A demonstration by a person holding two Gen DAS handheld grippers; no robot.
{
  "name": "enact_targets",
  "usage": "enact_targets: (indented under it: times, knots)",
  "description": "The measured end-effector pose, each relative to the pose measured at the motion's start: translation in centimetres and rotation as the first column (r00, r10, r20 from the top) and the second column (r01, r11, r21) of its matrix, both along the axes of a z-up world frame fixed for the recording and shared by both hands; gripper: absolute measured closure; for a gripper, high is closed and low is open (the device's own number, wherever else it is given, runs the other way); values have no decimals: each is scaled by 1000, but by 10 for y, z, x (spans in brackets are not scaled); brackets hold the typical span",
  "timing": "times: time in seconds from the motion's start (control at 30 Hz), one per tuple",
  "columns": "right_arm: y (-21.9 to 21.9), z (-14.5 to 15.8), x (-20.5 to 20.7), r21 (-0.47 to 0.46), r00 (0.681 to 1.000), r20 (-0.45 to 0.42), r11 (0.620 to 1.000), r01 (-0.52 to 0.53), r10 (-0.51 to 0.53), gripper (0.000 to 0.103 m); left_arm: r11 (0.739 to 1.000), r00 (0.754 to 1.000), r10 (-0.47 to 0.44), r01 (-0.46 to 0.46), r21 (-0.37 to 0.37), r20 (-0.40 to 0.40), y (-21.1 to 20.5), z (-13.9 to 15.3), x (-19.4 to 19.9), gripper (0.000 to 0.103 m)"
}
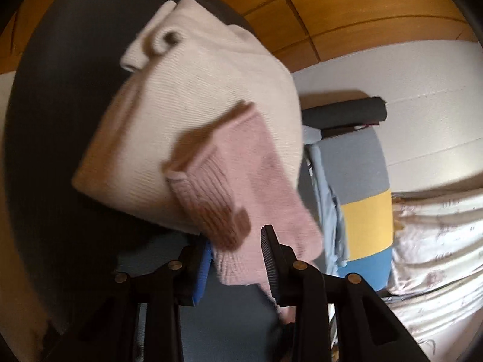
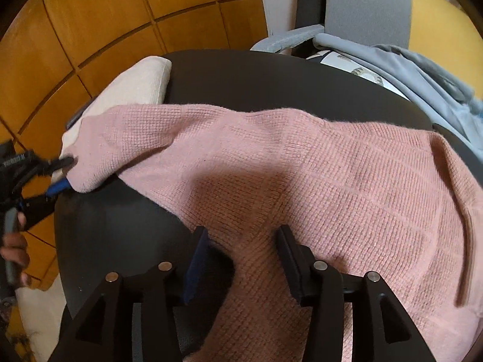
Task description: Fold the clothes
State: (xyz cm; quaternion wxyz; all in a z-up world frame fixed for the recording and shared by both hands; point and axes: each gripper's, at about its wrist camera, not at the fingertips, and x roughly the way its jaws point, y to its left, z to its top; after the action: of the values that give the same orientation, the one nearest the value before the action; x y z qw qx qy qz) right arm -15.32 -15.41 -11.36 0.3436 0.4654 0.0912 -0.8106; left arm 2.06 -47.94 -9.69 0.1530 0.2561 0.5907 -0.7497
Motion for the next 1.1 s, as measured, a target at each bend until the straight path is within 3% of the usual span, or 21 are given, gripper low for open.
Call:
enact_targets:
  times: [0.07, 0.13, 0.17, 0.23, 0.27, 0.37, 0.47, 0.6, 0.7, 0.83, 0.9, 1.1]
  knots:
    - [1, 0, 0, -11, 1000, 8, 1000, 7, -7, 53, 1000, 1000, -9, 9, 27, -19, 1, -4, -7, 72]
    - [1, 0, 0, -13, 1000, 11, 1000, 5, -5, 53, 998, 999, 33, -33, 49, 2, 0, -10, -7, 93]
    - [1, 0, 0, -13, 1000, 10, 1000, 2, -2, 53, 997, 998, 54, -55, 59, 13, -1, -12, -7, 97]
    - [3, 1, -1, -23, 1000, 19, 1000, 3, -3, 53, 998, 998, 62, -62, -5, 13, 1, -4, -6, 98]
    - [5, 1, -3, -38, 999, 34, 999, 10, -9, 53, 996, 999, 49, -49, -74, 3, 5, 5, -8, 99]
    - [13, 2, -11, -94, 996, 89, 995, 39, -31, 53, 965, 997, 36, -53, -257, -69, 17, 50, -7, 99]
    - [34, 6, -21, -188, 982, 174, 976, 112, -79, 54, 945, 988, 20, -69, -320, -154, 20, 89, -10, 99]
    - [68, 17, -24, -252, 965, 220, 948, 194, -139, 53, 930, 965, -98, 2, -368, -243, 29, 145, -31, 99]
    - [92, 24, -20, -237, 959, 231, 946, 221, -166, 53, 894, 934, -228, 89, -438, -275, 61, 184, -58, 99]
    - [130, 29, -6, -277, 941, 277, 921, 274, -196, 52, 835, 866, -401, 210, -509, -300, 122, 220, -90, 99]
    - [151, 31, 3, -314, 928, 299, 896, 315, -221, 50, 806, 827, -478, 280, -522, -295, 155, 224, -106, 99]
    - [223, 37, 26, -324, 886, 296, 835, 444, -357, 48, 660, 711, -675, 463, -591, -198, 275, 209, -148, 99]
